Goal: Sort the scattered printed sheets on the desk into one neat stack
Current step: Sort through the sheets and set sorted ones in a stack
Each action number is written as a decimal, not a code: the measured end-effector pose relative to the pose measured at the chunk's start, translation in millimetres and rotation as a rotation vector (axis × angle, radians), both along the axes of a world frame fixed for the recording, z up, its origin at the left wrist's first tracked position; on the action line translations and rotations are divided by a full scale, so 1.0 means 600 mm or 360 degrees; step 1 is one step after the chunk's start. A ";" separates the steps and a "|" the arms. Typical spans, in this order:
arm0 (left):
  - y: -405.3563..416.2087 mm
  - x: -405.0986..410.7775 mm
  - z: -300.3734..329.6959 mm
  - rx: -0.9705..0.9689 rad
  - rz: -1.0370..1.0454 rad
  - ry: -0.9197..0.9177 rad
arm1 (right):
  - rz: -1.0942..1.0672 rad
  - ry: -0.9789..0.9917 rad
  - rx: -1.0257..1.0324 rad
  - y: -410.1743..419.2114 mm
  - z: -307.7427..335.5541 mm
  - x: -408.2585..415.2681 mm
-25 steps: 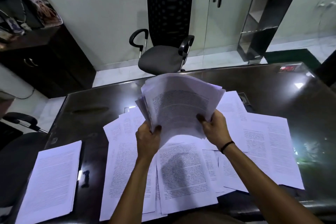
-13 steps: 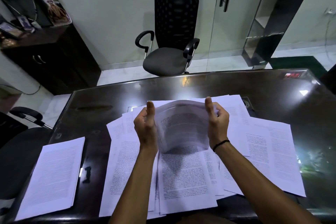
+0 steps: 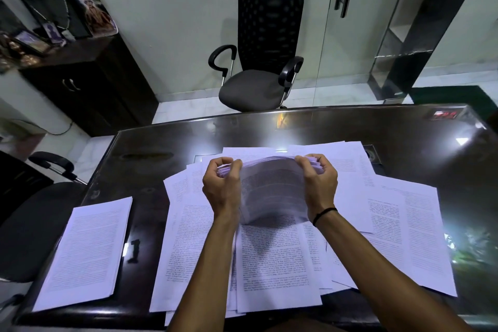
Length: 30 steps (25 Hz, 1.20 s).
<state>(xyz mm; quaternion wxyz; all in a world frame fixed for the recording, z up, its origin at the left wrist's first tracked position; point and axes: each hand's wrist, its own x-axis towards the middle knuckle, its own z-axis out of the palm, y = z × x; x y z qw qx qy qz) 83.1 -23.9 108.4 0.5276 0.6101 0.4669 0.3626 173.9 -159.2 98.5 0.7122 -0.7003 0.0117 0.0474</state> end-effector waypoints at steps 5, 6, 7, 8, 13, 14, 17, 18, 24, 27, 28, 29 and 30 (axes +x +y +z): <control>0.009 -0.024 -0.034 0.0015 -0.0371 -0.0060 | 0.0457 -0.0192 -0.0049 -0.028 -0.035 0.003; 0.015 -0.030 -0.049 0.0024 -0.0475 -0.0031 | 0.0523 -0.0191 -0.0125 -0.034 -0.043 0.007; 0.019 -0.034 -0.066 0.0020 -0.0568 0.0047 | 0.0567 -0.0139 -0.0223 -0.040 -0.055 0.011; 0.021 -0.039 -0.081 0.0010 -0.0633 0.0159 | 0.0595 -0.0064 -0.0345 -0.045 -0.066 0.015; 0.022 -0.033 -0.113 -0.0102 -0.0624 0.0494 | 0.0680 0.0037 -0.0616 -0.053 -0.100 0.047; 0.031 -0.031 -0.107 -0.0086 -0.0643 0.0458 | 0.0739 0.0000 -0.0588 -0.054 -0.094 0.062; 0.059 -0.032 -0.067 -0.0232 -0.0721 0.0231 | 0.1073 0.0006 -0.0347 -0.053 -0.055 0.098; 0.066 -0.033 -0.054 -0.0317 -0.0753 0.0127 | 0.1177 0.0031 -0.0262 -0.050 -0.043 0.104; 0.068 -0.026 -0.040 -0.0676 -0.0896 -0.0197 | 0.1307 0.0131 -0.0011 -0.030 -0.048 0.102; 0.062 -0.035 -0.041 -0.0630 -0.0895 -0.0134 | 0.1335 0.0156 -0.0022 -0.021 -0.038 0.092; 0.061 -0.044 -0.042 -0.0626 -0.0874 -0.0123 | 0.1351 0.0177 -0.0004 -0.020 -0.039 0.089; 0.060 -0.055 -0.045 -0.0632 -0.0844 -0.0119 | 0.1368 0.0240 0.0044 -0.021 -0.044 0.088; 0.060 -0.069 -0.046 -0.0641 -0.0806 -0.0125 | 0.1405 0.0336 0.0115 -0.022 -0.050 0.084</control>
